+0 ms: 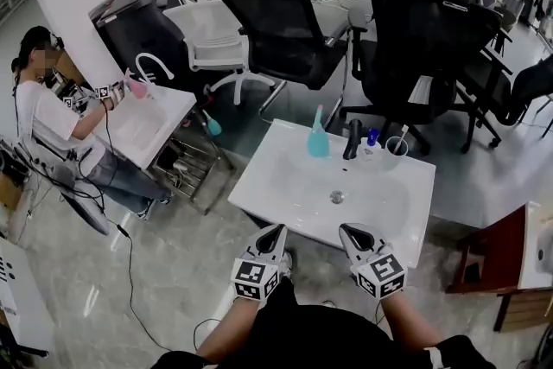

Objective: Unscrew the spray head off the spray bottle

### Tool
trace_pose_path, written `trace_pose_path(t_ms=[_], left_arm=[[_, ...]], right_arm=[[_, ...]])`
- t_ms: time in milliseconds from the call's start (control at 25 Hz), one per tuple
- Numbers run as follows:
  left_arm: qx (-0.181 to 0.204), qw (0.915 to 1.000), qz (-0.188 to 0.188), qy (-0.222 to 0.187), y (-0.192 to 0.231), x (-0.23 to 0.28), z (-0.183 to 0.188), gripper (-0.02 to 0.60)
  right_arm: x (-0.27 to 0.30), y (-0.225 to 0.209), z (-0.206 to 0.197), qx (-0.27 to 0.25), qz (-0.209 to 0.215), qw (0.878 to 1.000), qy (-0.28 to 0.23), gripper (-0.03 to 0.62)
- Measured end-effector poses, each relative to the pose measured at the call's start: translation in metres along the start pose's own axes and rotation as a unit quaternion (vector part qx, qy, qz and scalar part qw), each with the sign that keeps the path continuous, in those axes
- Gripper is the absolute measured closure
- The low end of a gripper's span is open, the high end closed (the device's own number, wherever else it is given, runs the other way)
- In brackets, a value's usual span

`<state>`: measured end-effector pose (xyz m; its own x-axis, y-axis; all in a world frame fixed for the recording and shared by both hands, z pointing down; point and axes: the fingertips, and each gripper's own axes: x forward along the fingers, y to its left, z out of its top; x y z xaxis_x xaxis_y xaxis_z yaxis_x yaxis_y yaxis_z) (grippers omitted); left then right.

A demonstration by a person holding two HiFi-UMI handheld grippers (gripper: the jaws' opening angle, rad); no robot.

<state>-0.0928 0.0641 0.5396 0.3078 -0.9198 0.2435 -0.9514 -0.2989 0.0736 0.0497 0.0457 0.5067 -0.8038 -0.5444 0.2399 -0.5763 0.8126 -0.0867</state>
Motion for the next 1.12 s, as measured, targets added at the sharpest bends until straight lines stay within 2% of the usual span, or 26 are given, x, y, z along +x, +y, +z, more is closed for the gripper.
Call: trace_pose_path(t_ms=[200, 600, 880, 1120], left_arm=[[0.012, 0.9991, -0.040, 0.005, 0.029, 0.054, 0.017, 0.565], [0.031, 0.9930, -0.114, 0.003, 0.098, 0.132, 0.056, 0.565], [0.052, 0.9836, -0.172, 0.020, 0.121, 0.160, 0.053, 0.565], [0.048, 0.9788, -0.197, 0.029, 0.132, 0.183, 0.043, 0.565]], right_arm=[[0.039, -0.034, 0.019, 0.015, -0.040, 0.999, -0.009, 0.588], [0.108, -0.071, 0.047, 0.032, -0.113, 0.993, -0.007, 0.588], [0.142, -0.087, 0.048, 0.053, -0.157, 0.986, -0.013, 0.588], [0.155, -0.091, 0.043, 0.055, -0.176, 0.983, 0.002, 0.588]])
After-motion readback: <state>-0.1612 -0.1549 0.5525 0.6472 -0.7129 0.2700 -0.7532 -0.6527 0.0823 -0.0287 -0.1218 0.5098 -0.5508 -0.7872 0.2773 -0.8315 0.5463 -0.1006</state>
